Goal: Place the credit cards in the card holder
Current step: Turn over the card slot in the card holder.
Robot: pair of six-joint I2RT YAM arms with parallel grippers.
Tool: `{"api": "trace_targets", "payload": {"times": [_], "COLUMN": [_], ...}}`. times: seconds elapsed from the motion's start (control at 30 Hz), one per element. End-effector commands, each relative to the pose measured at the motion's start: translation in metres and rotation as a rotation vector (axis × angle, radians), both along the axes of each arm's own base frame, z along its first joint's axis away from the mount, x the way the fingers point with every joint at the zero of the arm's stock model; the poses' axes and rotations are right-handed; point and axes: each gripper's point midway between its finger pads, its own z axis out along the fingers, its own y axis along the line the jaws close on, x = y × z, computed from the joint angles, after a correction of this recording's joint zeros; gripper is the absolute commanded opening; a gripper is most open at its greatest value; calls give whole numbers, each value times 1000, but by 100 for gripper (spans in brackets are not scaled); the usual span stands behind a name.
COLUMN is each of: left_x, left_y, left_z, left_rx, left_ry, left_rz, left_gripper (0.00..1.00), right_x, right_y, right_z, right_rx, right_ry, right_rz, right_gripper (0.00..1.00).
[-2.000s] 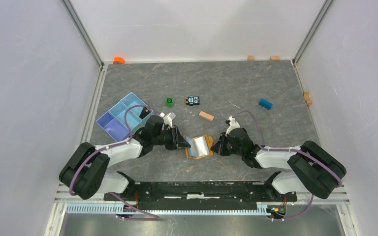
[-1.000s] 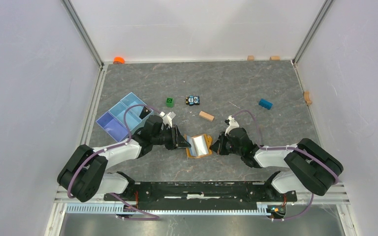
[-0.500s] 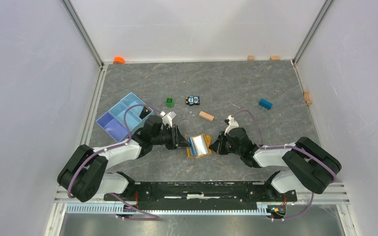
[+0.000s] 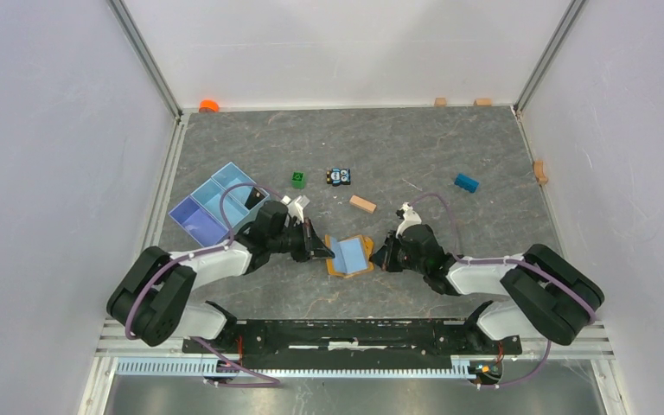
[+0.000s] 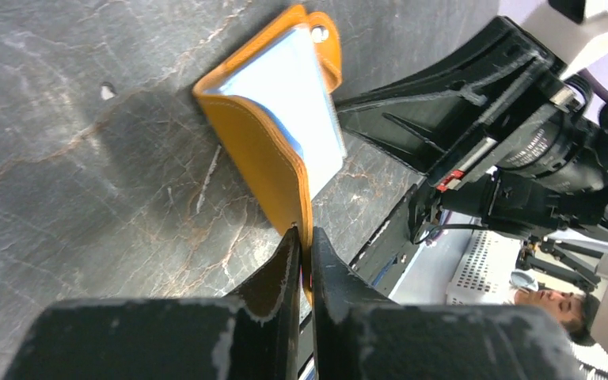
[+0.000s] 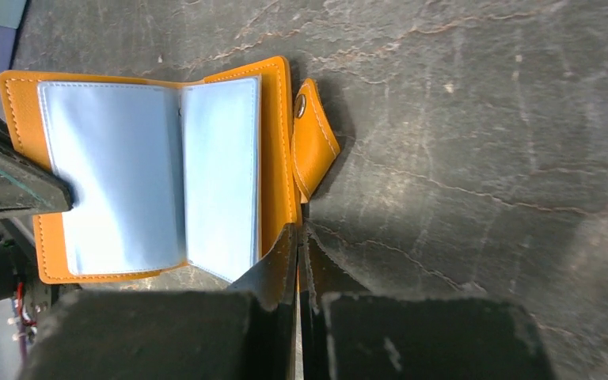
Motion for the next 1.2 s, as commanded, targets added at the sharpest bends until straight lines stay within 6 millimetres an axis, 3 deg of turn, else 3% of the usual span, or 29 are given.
{"api": "trace_targets", "payload": {"times": [0.0, 0.27, 0.37, 0.6, 0.8, 1.17], "left_x": [1, -3, -2, 9, 10, 17], "left_y": [24, 47, 42, 42, 39, 22], "left_z": [-30, -47, -42, -15, -10, 6], "left_rx": [175, 298, 282, 284, 264, 154], "left_ry": [98, 143, 133, 42, 6, -33], "left_rz": [91, 120, 94, 77, 60, 42], "left_gripper": [8, 13, 28, 50, 53, 53], "right_x": [-20, 0, 2, 13, 16, 8], "right_y": [-51, -63, -62, -57, -48, -34], "right_z": [-39, -10, 0, 34, 56, 58], "right_rx": [-251, -302, -291, -240, -198, -127], "right_ry": [85, -34, -60, -171, -261, -269], "right_rz": [-59, -113, -113, -106, -47, 21], "right_gripper": [0, 12, 18, 39, 52, 53]}}
